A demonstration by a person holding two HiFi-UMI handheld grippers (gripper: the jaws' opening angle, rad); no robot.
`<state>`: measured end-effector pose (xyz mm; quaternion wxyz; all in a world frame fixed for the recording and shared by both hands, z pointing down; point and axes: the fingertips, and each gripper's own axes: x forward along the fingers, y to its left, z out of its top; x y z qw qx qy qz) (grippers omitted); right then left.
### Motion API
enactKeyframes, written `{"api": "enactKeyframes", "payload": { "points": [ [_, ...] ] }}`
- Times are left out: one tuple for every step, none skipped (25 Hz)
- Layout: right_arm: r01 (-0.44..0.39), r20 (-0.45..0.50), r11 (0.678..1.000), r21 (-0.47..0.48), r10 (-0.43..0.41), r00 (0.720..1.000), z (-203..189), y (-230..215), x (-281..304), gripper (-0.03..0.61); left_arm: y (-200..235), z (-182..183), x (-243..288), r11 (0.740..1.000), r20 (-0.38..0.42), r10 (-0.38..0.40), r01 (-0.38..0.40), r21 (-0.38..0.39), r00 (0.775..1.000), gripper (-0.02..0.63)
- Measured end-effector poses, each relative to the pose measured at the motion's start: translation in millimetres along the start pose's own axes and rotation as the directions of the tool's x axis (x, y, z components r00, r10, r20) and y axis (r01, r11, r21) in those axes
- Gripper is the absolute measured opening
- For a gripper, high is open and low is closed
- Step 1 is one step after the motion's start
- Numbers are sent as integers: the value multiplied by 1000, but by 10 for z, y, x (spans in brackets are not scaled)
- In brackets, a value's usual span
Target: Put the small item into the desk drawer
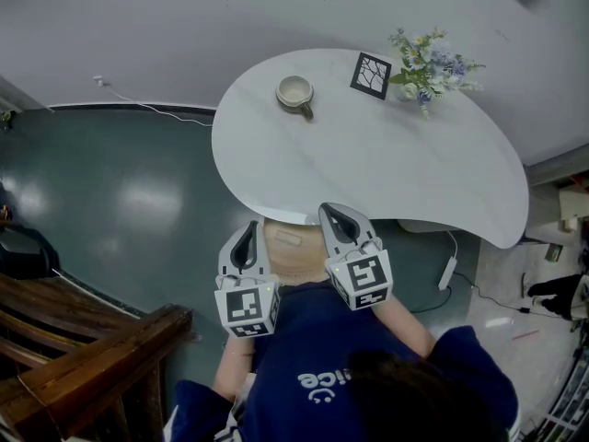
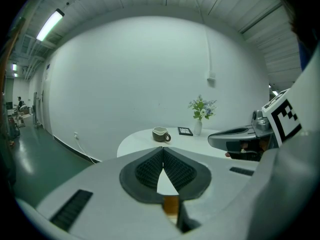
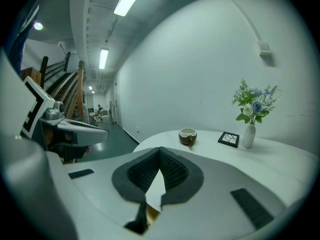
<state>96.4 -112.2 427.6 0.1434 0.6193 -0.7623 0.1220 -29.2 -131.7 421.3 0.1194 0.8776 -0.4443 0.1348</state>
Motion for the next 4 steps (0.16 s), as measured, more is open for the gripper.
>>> {"api": "enactKeyframes", "payload": {
  "points": [
    [-1, -1, 1000, -1, 1, 1000, -3, 3, 3, 6, 3, 0, 3, 1000, 0, 0, 0, 0, 1000, 3],
    [-3, -1, 1000, -2, 3, 1000, -6, 5, 8, 6, 5, -1, 7, 1000, 0, 0, 0, 0, 1000, 3],
    [-5, -2, 1000, -3, 5, 1000, -10, 7, 13, 6, 6, -3, 12, 1000, -1, 0, 0, 1, 1000, 3],
    [-6, -2, 1000, -4, 6, 1000, -14, 9, 19, 6, 6, -6, 16, 1000, -1, 0, 0, 1, 1000, 4]
  ]
}}
